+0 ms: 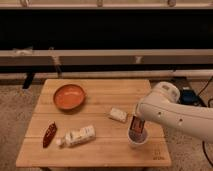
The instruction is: Place the eraser on the white sponge
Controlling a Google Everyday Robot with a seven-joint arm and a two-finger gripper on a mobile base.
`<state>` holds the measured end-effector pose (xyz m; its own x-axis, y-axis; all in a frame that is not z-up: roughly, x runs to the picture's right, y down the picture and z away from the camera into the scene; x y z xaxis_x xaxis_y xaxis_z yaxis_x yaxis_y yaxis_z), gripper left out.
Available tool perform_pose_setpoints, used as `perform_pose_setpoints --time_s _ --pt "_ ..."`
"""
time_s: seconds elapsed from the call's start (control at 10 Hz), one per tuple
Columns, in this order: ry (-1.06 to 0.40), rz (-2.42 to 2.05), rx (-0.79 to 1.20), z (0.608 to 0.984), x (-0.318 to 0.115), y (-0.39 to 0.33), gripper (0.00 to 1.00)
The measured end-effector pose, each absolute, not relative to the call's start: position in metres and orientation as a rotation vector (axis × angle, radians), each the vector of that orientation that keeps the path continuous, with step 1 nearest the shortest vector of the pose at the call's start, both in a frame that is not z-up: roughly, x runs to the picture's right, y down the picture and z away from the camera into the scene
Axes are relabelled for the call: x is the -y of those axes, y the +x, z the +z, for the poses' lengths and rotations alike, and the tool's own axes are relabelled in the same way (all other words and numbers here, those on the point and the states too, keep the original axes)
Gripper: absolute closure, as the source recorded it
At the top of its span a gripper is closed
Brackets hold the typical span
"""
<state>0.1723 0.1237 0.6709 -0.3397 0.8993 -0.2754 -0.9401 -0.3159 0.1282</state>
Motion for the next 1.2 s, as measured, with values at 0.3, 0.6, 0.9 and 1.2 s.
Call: perform_pose_setpoints --time_s 0.3,0.6,0.9,1.2 --pt "-0.180 1.934 -0.324 0.676 -0.138 0.182 0.78" --pt "-0.181 1.956 -0.336 0.683 -0.147 0.183 0.48" --pt "-0.172 1.971 -0.348 0.683 -0.153 0.185 0.22" --pt "-0.170 1.977 -0.332 0.681 -0.152 0.182 0.20"
